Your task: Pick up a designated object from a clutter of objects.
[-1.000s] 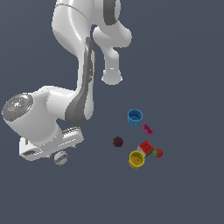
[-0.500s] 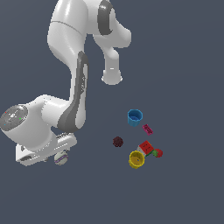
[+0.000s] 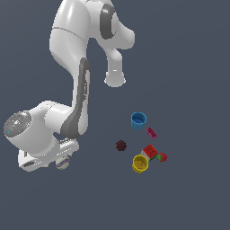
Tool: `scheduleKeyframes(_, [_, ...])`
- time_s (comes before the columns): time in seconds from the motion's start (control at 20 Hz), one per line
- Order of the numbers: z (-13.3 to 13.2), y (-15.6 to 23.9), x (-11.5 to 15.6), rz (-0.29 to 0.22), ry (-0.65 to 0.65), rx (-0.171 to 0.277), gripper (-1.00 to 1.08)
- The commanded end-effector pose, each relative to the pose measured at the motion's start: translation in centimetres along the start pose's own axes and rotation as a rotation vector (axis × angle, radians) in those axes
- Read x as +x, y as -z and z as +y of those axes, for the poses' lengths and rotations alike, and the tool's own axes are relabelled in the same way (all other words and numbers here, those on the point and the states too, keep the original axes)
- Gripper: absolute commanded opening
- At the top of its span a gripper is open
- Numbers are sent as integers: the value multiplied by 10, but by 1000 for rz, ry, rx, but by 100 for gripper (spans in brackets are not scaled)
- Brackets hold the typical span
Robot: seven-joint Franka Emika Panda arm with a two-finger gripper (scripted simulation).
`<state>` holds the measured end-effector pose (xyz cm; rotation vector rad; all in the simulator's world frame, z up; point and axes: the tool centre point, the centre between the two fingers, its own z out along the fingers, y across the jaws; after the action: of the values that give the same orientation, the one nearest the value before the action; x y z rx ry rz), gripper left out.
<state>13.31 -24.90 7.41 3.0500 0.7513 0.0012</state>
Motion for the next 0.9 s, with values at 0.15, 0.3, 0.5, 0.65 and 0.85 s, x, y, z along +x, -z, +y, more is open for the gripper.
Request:
scheduleKeyframes(0.15, [-1,-30,-1,-1,2,1,100])
scheduleKeyframes(0.3, [0,-38,-1,-1,2,1,100])
scheduleKeyframes(0.5, [1,-38,0,-1,2,1,100])
scheduleKeyframes(0.65, [1,-38,0,-1,2,1,-100])
scheduleKeyframes(0.85, [1,-38,0,-1,2,1,-100])
